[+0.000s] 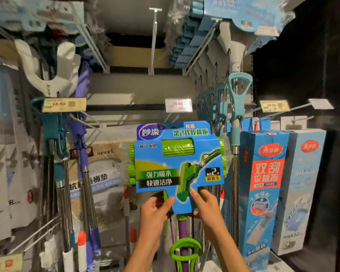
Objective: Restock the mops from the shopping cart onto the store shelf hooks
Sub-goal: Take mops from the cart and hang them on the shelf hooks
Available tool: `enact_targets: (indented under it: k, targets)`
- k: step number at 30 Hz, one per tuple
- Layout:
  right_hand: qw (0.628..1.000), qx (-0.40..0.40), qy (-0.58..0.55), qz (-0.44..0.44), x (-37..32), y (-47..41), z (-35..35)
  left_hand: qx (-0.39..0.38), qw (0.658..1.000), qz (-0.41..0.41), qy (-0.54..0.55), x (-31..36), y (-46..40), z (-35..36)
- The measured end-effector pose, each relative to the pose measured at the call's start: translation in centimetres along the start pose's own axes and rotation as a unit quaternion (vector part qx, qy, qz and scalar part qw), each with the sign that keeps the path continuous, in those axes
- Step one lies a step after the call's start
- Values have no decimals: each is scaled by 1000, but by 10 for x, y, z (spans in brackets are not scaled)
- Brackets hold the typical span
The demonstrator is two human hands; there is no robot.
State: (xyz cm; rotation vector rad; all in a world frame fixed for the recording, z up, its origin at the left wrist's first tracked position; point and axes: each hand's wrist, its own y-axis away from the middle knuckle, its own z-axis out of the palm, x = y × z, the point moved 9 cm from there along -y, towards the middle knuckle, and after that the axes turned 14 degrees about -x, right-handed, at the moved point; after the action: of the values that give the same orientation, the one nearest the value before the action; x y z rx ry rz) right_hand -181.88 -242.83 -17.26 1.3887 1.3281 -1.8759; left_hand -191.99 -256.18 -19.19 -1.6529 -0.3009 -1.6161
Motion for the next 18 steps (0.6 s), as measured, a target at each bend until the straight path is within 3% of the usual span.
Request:
enact_targets:
  k: [10, 18]
  targets:
    - [999, -1, -41, -2, -7, -1, -2, 34, 997, 49, -53, 25, -12, -10]
    - [999, -9, -29, -23, -15, -2, -8, 38, 997, 64, -32, 39, -4, 5]
